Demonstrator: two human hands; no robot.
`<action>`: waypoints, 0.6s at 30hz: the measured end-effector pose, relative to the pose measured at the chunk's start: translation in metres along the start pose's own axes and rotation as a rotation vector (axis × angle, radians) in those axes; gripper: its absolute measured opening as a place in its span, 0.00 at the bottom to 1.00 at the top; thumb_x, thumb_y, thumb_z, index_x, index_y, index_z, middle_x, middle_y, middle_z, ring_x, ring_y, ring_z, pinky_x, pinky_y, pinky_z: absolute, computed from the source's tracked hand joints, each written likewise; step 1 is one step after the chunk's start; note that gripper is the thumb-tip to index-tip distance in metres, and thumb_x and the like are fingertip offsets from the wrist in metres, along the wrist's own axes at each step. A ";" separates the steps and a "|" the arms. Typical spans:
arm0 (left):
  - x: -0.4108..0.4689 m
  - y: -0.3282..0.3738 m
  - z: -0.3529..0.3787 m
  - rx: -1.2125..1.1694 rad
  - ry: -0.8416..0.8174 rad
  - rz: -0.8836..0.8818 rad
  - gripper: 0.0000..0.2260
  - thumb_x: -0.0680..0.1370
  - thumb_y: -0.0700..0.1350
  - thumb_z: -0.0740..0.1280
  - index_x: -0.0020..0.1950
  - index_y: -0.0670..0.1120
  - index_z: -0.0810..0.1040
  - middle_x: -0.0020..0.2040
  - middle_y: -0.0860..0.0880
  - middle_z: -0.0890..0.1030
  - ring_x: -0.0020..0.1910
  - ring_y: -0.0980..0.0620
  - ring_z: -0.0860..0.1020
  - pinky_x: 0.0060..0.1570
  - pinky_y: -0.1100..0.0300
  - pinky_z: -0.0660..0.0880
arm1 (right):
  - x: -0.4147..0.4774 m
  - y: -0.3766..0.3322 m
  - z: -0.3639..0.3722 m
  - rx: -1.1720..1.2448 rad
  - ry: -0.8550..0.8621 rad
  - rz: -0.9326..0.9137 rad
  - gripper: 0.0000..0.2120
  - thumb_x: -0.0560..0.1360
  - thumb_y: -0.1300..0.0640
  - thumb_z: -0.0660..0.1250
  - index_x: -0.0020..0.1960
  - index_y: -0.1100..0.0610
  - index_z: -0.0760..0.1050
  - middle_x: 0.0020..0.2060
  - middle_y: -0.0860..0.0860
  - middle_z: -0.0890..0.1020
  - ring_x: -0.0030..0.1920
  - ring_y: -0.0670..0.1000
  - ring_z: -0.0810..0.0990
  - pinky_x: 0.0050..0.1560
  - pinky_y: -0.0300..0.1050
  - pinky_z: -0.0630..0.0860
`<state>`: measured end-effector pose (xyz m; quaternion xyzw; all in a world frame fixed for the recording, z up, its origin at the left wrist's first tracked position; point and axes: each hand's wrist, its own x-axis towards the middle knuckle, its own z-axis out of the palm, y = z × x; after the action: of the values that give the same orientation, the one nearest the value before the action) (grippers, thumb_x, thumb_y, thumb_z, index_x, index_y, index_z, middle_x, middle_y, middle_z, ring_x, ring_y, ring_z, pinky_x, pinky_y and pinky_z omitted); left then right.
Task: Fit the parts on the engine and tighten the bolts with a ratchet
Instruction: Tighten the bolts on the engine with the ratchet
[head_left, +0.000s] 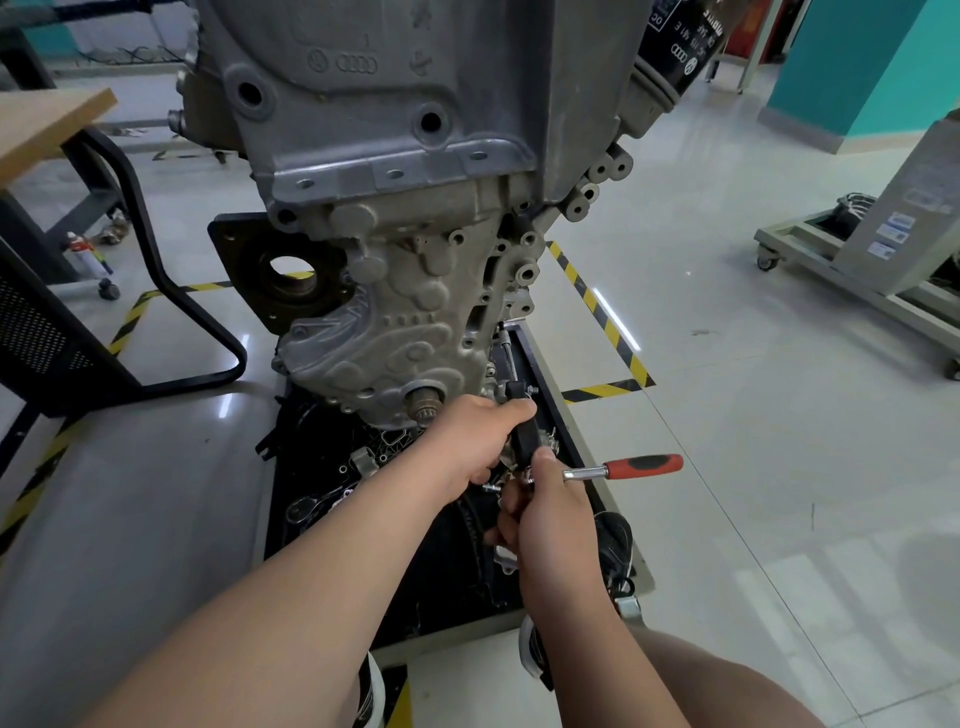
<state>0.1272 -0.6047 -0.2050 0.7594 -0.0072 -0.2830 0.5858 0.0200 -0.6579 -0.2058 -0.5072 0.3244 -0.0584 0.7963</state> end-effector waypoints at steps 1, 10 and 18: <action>0.000 0.001 0.000 0.008 0.000 -0.002 0.14 0.74 0.54 0.69 0.37 0.47 0.71 0.29 0.51 0.63 0.20 0.55 0.60 0.21 0.65 0.57 | 0.000 0.000 -0.001 -0.048 0.013 -0.041 0.11 0.82 0.49 0.56 0.48 0.57 0.69 0.25 0.48 0.71 0.22 0.48 0.68 0.26 0.43 0.74; -0.004 0.005 0.000 0.018 0.009 -0.010 0.12 0.75 0.54 0.69 0.39 0.47 0.76 0.29 0.51 0.66 0.25 0.53 0.63 0.23 0.64 0.59 | -0.006 0.000 -0.006 -0.745 0.038 -0.412 0.10 0.80 0.45 0.55 0.59 0.40 0.56 0.40 0.46 0.80 0.41 0.50 0.81 0.40 0.49 0.75; -0.005 0.005 0.000 0.004 0.011 -0.016 0.12 0.75 0.54 0.69 0.39 0.47 0.78 0.27 0.52 0.66 0.21 0.55 0.63 0.22 0.66 0.58 | -0.003 0.004 -0.008 -0.702 0.035 -0.411 0.13 0.81 0.46 0.55 0.63 0.42 0.58 0.39 0.42 0.78 0.39 0.40 0.79 0.38 0.43 0.72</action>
<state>0.1244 -0.6046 -0.1981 0.7621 0.0014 -0.2834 0.5821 0.0121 -0.6615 -0.2098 -0.8015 0.2300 -0.1105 0.5408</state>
